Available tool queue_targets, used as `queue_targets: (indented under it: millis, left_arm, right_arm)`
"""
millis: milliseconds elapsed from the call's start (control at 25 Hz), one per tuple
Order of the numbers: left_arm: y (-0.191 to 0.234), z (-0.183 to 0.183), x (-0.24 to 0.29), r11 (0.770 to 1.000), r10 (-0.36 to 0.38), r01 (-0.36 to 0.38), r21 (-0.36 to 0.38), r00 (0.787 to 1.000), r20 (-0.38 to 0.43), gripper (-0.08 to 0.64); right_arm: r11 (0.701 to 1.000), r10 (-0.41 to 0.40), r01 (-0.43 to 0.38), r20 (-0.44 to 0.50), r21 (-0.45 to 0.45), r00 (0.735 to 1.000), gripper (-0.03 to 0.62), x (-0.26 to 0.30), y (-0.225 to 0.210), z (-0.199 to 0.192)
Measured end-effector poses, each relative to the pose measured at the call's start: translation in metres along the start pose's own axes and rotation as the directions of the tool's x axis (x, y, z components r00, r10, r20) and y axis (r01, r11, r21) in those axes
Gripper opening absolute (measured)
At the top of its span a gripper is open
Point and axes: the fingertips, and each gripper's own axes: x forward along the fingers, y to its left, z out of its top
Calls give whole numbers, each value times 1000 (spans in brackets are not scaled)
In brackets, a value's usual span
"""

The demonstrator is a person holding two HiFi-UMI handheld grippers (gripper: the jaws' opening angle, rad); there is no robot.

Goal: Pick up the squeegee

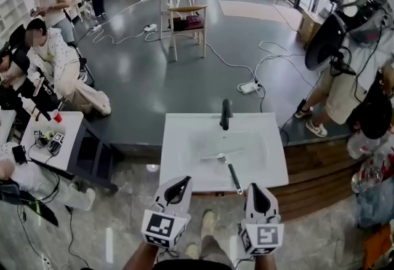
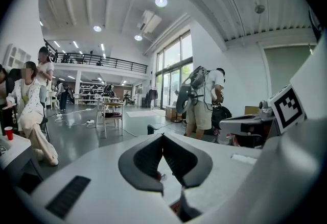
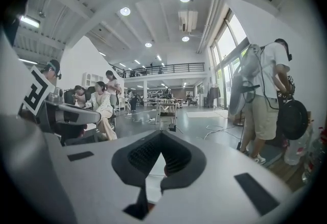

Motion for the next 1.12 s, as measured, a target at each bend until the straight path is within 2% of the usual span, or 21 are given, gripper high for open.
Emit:
queue_targets:
  millis: [320, 480, 640, 800, 960, 1120]
  left_arm:
    - [20, -18, 56, 998, 34, -38, -50, 996, -81, 2]
    - [32, -23, 78, 997, 50, -54, -54, 996, -74, 2]
    - [39, -42, 96, 994, 55, -67, -88, 990, -132, 2]
    - [50, -53, 116, 995, 64, -72, -72, 991, -113, 2]
    - [53, -67, 129, 993, 63, -75, -88, 989, -136, 2]
    - [56, -86, 137, 990, 55, -81, -119, 977, -207, 2]
  right_arm:
    - [998, 55, -54, -65, 17, 996, -2, 69, -23, -20]
    - [997, 70, -67, -105, 32, 992, -2, 94, -29, -34]
    - [996, 82, -77, -136, 40, 987, -2, 116, -35, -49]
    - [996, 89, -83, -167, 42, 982, -2, 136, -42, -68]
    - [994, 102, -94, -199, 49, 975, -2, 151, -46, -83]
    - [993, 108, -96, -230, 63, 967, -2, 164, -46, -100]
